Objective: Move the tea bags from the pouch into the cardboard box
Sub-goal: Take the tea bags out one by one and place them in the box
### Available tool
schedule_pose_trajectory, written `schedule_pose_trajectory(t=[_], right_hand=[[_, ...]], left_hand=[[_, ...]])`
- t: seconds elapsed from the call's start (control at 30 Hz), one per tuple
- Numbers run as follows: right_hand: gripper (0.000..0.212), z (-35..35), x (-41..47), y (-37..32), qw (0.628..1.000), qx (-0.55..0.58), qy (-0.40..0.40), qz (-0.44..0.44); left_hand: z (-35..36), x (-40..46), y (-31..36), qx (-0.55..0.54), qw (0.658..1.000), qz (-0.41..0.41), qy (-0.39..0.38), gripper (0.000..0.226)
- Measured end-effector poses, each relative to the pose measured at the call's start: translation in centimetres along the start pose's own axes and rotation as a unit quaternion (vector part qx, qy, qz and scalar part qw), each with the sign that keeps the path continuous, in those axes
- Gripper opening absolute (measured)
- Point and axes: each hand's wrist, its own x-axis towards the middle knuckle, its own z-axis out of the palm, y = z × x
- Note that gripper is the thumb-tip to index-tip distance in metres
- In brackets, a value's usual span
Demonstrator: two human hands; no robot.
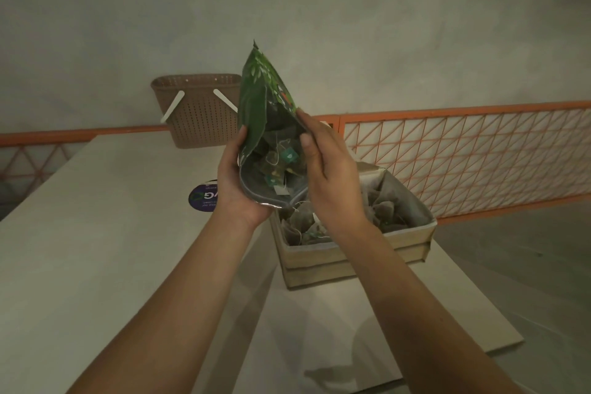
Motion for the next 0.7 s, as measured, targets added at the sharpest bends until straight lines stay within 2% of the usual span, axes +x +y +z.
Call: schedule_pose_trajectory(t=[0.17,0.3,0.47,0.57,0.7], right_hand=[[0.038,0.1,-1.5,-0.4,0.995,0.07,0.064,0.018],[0.02,0.3,-2.6,0.1,0.998,-0.047,0.05,0.013],[0.029,1.3,-3.2,-0.1,0.985,-0.158,0.058,0.039],[0.017,1.3,-3.3,-0.1,0.983,-0.166,0.069,0.035],[0.01,0.2,-3.0,-0.3,0.988,-0.11,0.085,0.062]], left_hand=[[0.0,-0.2,0.0,0.004,1.0,0.012,0.015,0.065],[0.5,-0.6,-0.1,-0.005,1.0,0.016,0.023,0.064],[1.1,-0.9,-1.0,-0.021,0.999,0.029,0.032,0.062],[1.1,-0.9,-1.2,-0.026,0.998,0.026,0.041,0.065],[0.8,-1.0,-0.9,-0.021,0.999,0.014,0.046,0.067]])
